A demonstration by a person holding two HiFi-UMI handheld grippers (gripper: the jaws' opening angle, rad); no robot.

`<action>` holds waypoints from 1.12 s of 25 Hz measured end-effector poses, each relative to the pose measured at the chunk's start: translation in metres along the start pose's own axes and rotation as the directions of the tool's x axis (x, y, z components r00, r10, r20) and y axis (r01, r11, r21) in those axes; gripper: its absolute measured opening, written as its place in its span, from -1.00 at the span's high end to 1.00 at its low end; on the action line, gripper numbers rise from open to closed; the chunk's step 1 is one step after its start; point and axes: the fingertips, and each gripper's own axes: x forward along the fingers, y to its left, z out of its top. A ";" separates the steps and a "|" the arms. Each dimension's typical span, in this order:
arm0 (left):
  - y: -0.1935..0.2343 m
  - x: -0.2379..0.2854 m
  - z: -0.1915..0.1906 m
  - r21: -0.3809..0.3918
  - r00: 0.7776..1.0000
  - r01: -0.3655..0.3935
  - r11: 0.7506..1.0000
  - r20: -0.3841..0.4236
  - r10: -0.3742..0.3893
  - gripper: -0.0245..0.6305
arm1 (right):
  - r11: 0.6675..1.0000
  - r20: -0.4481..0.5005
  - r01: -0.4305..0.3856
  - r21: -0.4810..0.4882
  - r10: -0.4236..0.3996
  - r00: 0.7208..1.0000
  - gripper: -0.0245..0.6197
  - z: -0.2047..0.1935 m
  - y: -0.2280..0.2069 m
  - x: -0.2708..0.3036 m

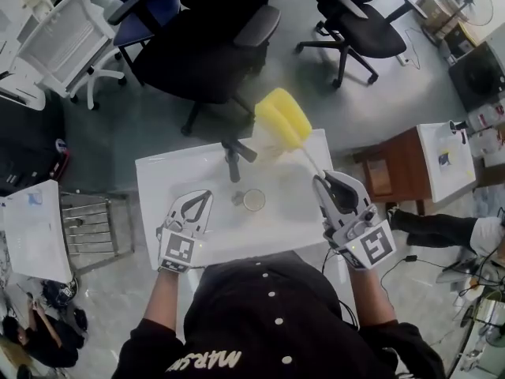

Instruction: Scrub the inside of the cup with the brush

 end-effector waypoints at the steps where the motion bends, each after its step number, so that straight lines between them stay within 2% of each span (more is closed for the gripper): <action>1: 0.005 -0.009 0.013 -0.005 0.999 -0.019 1.000 0.031 0.019 0.85 | 1.000 0.011 0.019 -0.013 -0.018 1.000 0.79 0.004 -0.003 0.000; 5: 0.032 -0.042 0.063 -0.061 0.981 -0.119 0.991 0.147 0.127 0.85 | 0.995 0.039 0.072 -0.064 -0.070 0.997 0.79 0.013 -0.016 -0.001; 10: 0.056 -0.084 0.121 -0.178 0.920 -0.243 0.954 0.271 0.284 0.85 | 0.987 0.085 0.149 -0.054 -0.144 0.986 0.79 0.025 -0.028 -0.004; 14: 0.060 -0.110 0.153 -0.219 0.879 -0.284 0.933 0.328 0.345 0.85 | 0.980 0.108 0.195 -0.038 -0.190 0.976 0.79 0.030 -0.037 -0.009; 23: 0.057 -0.115 0.172 -0.203 0.860 -0.336 0.920 0.332 0.388 0.85 | 0.971 0.086 0.231 -0.061 -0.225 0.971 0.79 0.033 -0.045 -0.013; 28: 0.053 -0.105 0.173 -0.194 0.862 -0.340 0.920 0.326 0.388 0.85 | 0.965 0.035 0.254 -0.065 -0.252 0.967 0.79 0.026 -0.050 -0.013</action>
